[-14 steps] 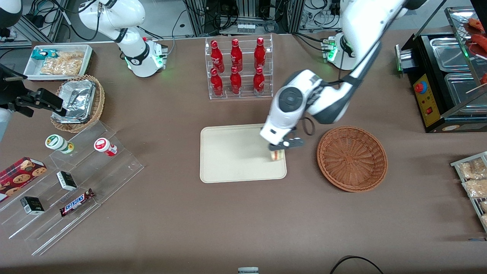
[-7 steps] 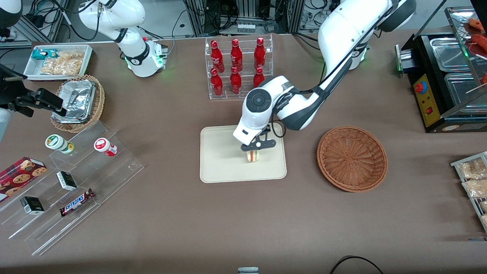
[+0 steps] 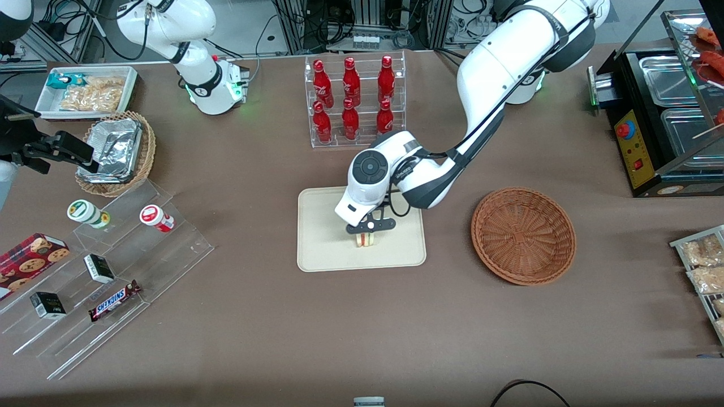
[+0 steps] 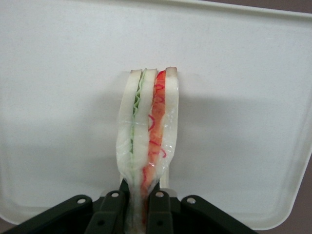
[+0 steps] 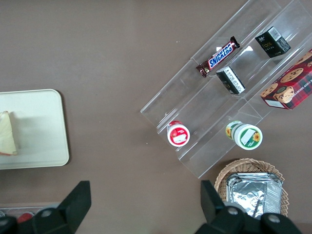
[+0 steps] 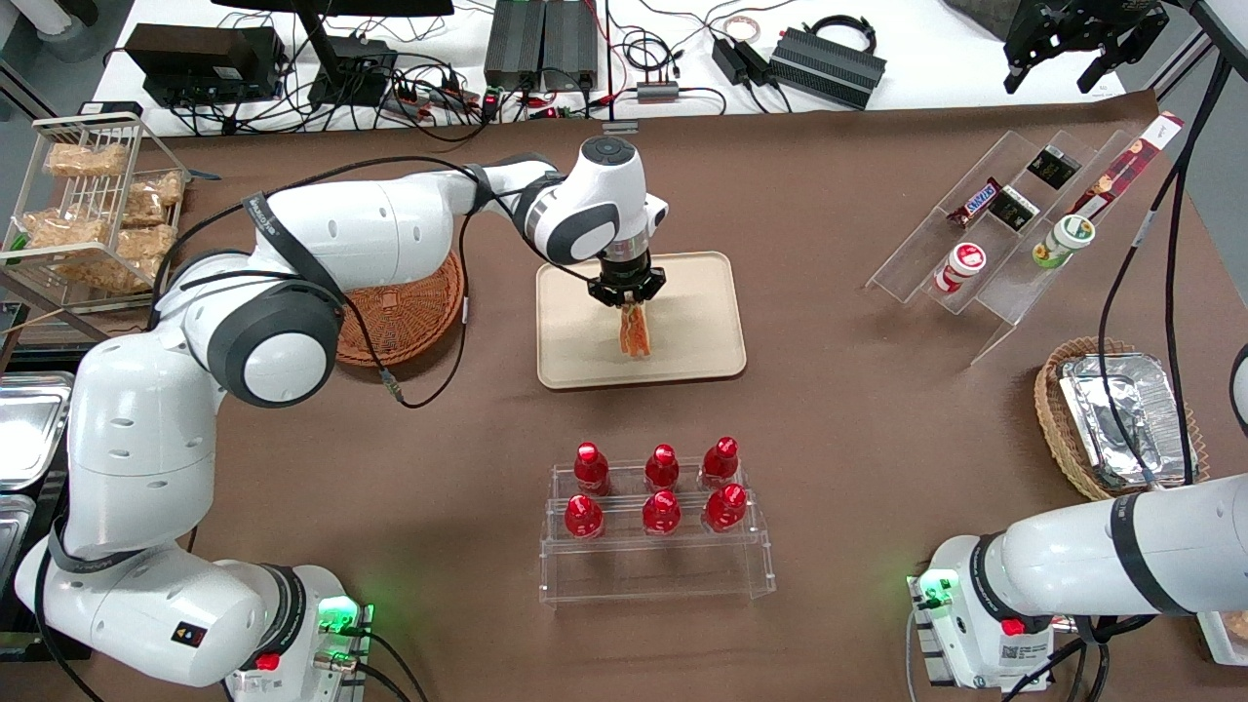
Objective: Place sandwich from basket to tray
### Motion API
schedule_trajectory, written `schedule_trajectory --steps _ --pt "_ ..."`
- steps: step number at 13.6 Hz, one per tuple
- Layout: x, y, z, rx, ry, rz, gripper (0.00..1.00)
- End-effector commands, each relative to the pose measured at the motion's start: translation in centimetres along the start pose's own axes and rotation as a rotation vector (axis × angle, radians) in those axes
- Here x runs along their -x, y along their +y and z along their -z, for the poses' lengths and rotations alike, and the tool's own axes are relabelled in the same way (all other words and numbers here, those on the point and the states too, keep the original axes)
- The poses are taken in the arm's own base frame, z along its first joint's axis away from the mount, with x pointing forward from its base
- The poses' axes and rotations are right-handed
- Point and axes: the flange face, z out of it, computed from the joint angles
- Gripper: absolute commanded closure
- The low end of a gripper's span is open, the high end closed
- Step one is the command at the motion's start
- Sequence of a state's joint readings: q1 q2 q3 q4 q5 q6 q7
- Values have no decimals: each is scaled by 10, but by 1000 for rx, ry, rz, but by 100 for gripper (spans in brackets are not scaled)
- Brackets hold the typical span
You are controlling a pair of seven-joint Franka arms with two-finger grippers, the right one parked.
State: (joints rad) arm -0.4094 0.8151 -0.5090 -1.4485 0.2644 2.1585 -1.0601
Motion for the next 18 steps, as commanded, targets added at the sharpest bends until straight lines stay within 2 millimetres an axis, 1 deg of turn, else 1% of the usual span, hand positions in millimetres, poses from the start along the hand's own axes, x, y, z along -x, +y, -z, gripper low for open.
schedule_trajectory --steps 1,3,4,5,6,8,9,10,11,12,13,14,15,16,17,18 --pt "-1 9 -1 18 32 9 0" --pt "-8 5 15 25 42 20 0" --pt "-6 7 34 29 59 18 0" --pt "-4 5 47 10 62 17 0" --pt "-1 4 65 -9 68 16 0" --pt "2 -4 102 -36 95 17 0" --pt "-4 -17 120 -64 101 26 0" --pt "-6 -26 132 -87 99 36 0" --pt "-13 -40 143 -111 94 56 0" --pt "-12 -47 151 -138 86 50 0" --pt "-8 -55 150 -180 67 31 0" --pt "-10 -67 152 -210 53 53 0" --pt "-19 -87 157 -248 37 74 0" --pt "-26 -101 164 -266 31 94 0" --pt "-39 -122 176 -274 29 117 0" --pt "-40 -136 183 -294 19 96 0"
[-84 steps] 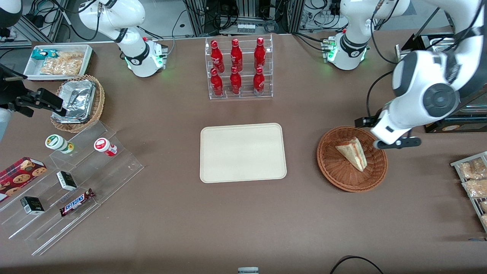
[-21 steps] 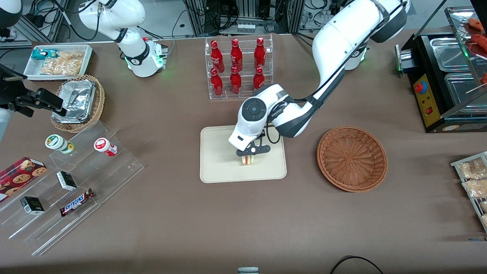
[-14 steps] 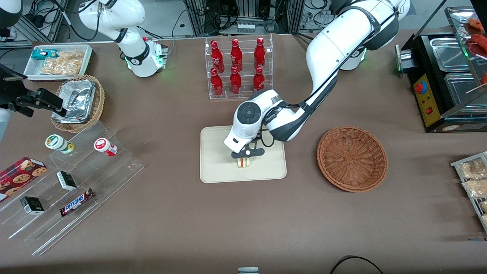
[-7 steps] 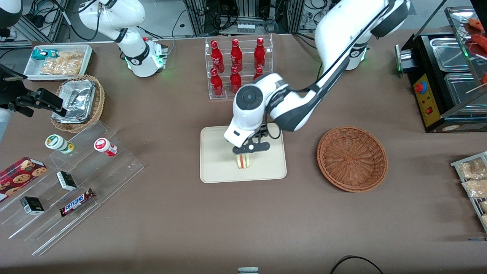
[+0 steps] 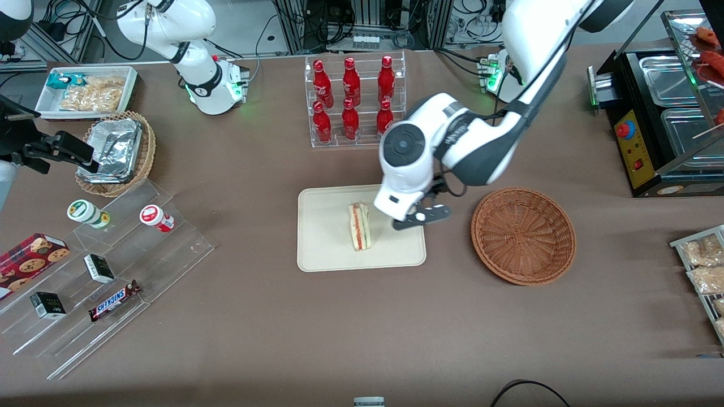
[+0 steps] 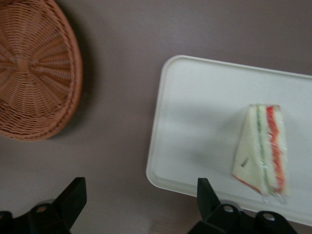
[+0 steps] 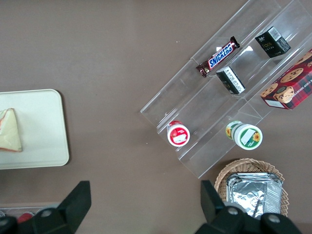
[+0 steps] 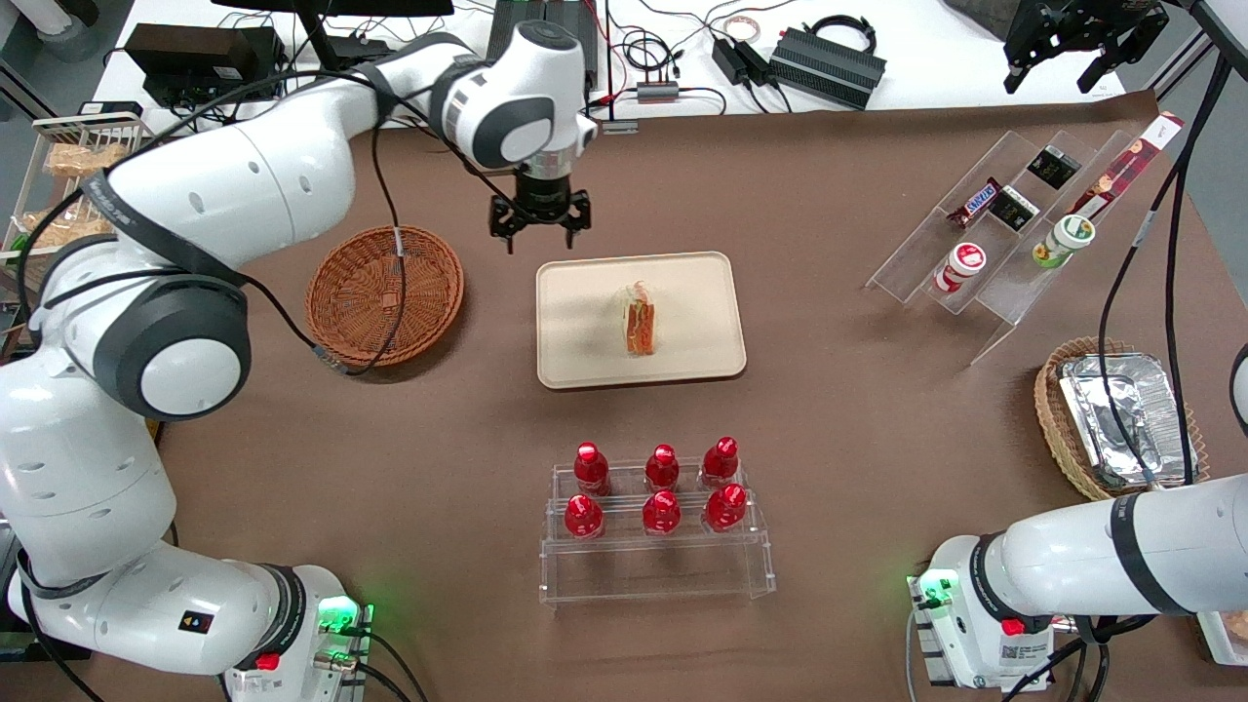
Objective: Place sandwich from basket to tray
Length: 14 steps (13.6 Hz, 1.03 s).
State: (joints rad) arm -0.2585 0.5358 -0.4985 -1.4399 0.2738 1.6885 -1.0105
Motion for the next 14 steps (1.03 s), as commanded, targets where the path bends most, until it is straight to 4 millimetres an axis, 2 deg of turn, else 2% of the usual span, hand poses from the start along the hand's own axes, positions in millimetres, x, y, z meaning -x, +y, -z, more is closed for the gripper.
schedule_trajectory --steps 1,2,5,9,10,14 --pt "-16 -57 16 -47 12 -20 0" --pt "-28 -84 16 -55 8 -24 0" --pt "-39 -142 26 -57 -1 -74 0" --pt "-42 -194 39 -43 -49 -167 0" --pt "-47 -213 42 -35 -83 -189 0" --pt "-43 -277 76 7 -138 -284 0"
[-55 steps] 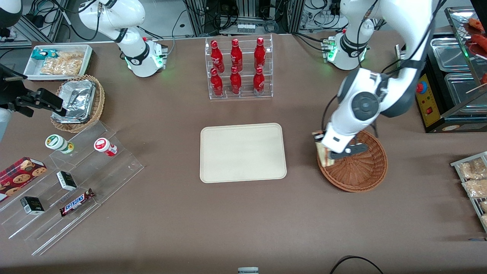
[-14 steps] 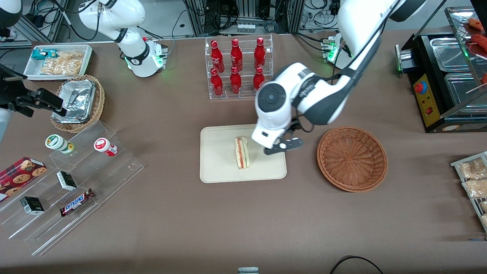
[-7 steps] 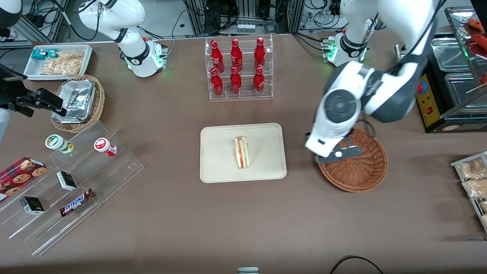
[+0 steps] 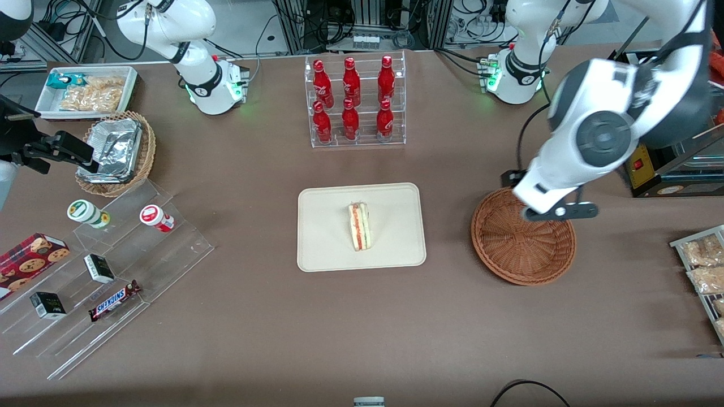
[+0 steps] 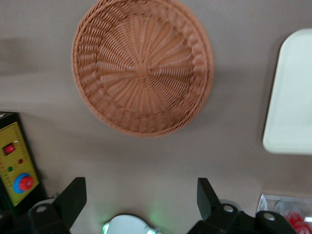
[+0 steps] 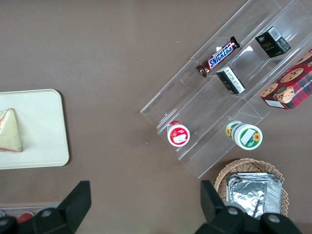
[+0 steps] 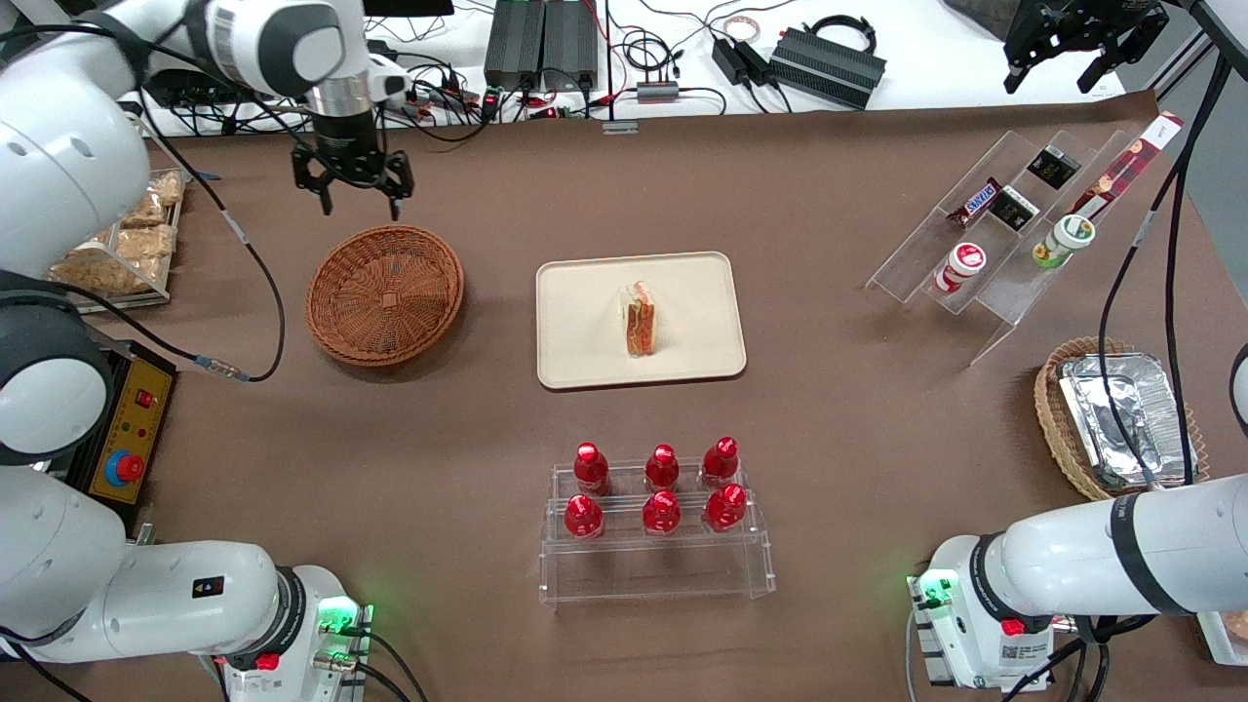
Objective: Place sandwich from basket to tray
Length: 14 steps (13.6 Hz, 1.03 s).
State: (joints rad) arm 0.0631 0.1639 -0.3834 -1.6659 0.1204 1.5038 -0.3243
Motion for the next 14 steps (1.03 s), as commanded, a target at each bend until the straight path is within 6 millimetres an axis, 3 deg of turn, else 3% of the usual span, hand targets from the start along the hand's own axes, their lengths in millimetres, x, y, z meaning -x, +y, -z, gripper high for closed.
schedule_trajectory --steps 1,4,8,14 --pt "26 -38 23 34 -13 -51 0" --pt "35 -94 46 103 -18 -87 0" --pt "40 -140 77 130 25 -67 0" --pt "34 -148 82 132 81 -78 0"
